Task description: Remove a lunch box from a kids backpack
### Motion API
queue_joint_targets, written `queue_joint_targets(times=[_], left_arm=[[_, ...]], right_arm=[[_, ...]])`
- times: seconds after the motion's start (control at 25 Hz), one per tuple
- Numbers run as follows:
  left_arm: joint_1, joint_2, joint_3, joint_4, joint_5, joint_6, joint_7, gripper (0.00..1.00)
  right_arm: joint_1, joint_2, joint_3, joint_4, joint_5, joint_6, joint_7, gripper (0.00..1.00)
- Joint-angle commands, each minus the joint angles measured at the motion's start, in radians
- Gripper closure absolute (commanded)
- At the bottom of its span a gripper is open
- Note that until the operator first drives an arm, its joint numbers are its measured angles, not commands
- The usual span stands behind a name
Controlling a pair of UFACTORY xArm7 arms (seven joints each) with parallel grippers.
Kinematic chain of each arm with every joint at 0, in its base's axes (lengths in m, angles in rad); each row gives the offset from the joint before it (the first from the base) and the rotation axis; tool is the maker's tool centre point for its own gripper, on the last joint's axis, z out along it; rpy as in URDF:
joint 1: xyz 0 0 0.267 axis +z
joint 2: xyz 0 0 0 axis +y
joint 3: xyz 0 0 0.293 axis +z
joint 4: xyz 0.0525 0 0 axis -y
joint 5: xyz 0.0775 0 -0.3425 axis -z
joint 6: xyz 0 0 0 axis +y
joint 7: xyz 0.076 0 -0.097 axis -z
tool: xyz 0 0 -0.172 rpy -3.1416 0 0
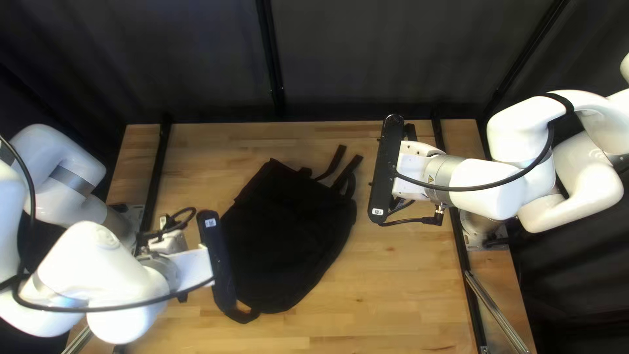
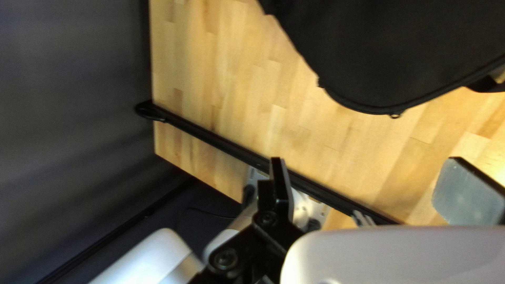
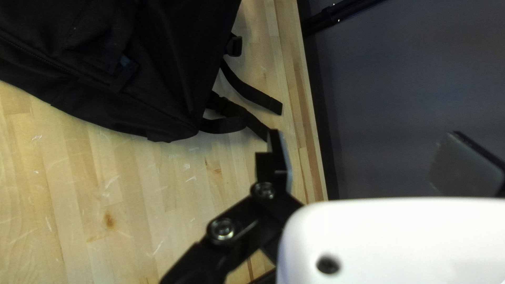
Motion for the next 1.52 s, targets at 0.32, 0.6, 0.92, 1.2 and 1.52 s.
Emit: queue_joint_targets(times=[0.32,0.6,0.92,1.2,1.52], left_arm=[[-0.02,0.117,-0.019,0.021,-0.059,-0.144,-0.101,0.0],[-0.029,0.195,-0.024,-0.041,-0.08,-0.303,-0.198,0.0],[-0.037,0.169,-0.024,-0.289,-0.093,-0.551,-0.346,0.0],[-0.034,0.087,-0.02,-0.426,-0.099,-0.631,-0.426,0.0],[-0.043,-0.041,-0.046,-0.565,-0.035,-0.687,-0.615,0.0]], right_arm=[[0.0,0.0,0.0,0.0,0.0,0.0,0.0,0.0],[0.0,0.0,0.0,0.0,0.0,0.0,0.0,0.0],[0.0,0.0,0.0,0.0,0.0,0.0,0.0,0.0],[0.0,0.0,0.0,0.0,0.0,0.0,0.0,0.0],[0.0,0.0,0.0,0.0,0.0,0.0,0.0,0.0]])
